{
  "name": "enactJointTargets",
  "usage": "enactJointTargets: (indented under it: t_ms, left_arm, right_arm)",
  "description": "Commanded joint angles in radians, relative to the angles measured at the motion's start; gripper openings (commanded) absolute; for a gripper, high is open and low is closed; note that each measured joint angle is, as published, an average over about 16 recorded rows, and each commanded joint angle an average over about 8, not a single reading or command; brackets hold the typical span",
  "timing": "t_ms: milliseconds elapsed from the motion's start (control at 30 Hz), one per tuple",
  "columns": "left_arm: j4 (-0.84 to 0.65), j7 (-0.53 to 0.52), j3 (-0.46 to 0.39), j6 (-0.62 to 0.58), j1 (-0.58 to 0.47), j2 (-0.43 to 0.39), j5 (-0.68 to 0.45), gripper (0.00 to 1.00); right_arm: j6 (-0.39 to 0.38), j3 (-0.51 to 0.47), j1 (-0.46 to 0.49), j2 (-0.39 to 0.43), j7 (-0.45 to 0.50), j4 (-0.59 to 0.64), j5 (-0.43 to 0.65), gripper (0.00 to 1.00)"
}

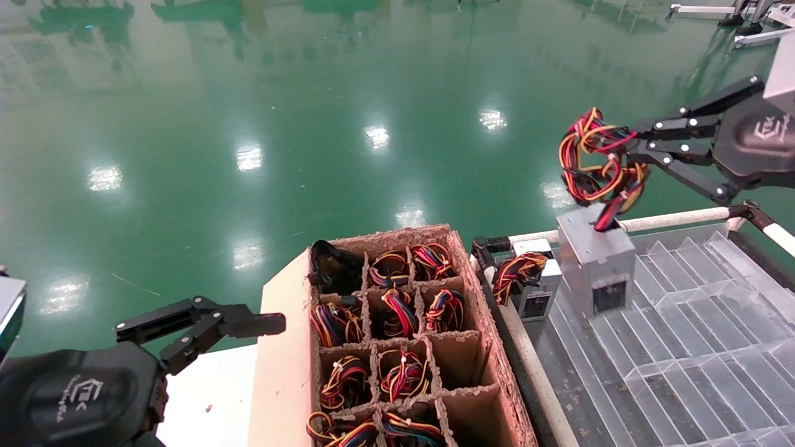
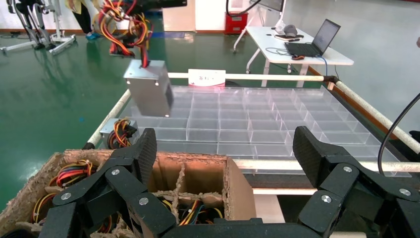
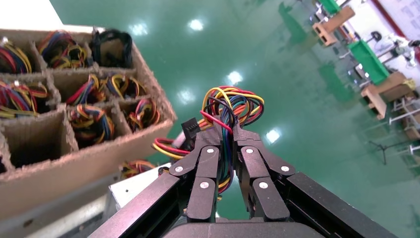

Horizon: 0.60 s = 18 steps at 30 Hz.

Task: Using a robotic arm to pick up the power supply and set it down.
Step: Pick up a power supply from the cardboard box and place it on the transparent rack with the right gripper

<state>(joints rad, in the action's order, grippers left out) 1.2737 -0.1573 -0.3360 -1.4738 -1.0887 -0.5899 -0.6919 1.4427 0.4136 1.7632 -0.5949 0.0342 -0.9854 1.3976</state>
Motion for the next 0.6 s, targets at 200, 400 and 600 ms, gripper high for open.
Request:
enactJointTargets:
  t_ms: [200, 400, 600]
  left_arm:
    - [0.000, 0.000, 0.000, 0.000, 0.000, 0.000, 0.000, 1.00]
    - [0.000, 0.000, 0.000, 0.000, 0.000, 0.000, 0.000, 1.00]
    - [0.000, 0.000, 0.000, 0.000, 0.000, 0.000, 0.000, 1.00]
  right_arm:
    - [0.004, 0.019, -0.031, -0.004, -0.040, 0.044, 0.023, 0.00]
    - [-0.001, 0.030, -0.066, -0.023, -0.057, 0.065, 0.024, 0.00]
    - [-0.013, 0.043, -0.088, -0.052, -0.071, 0.087, 0.033, 0.00]
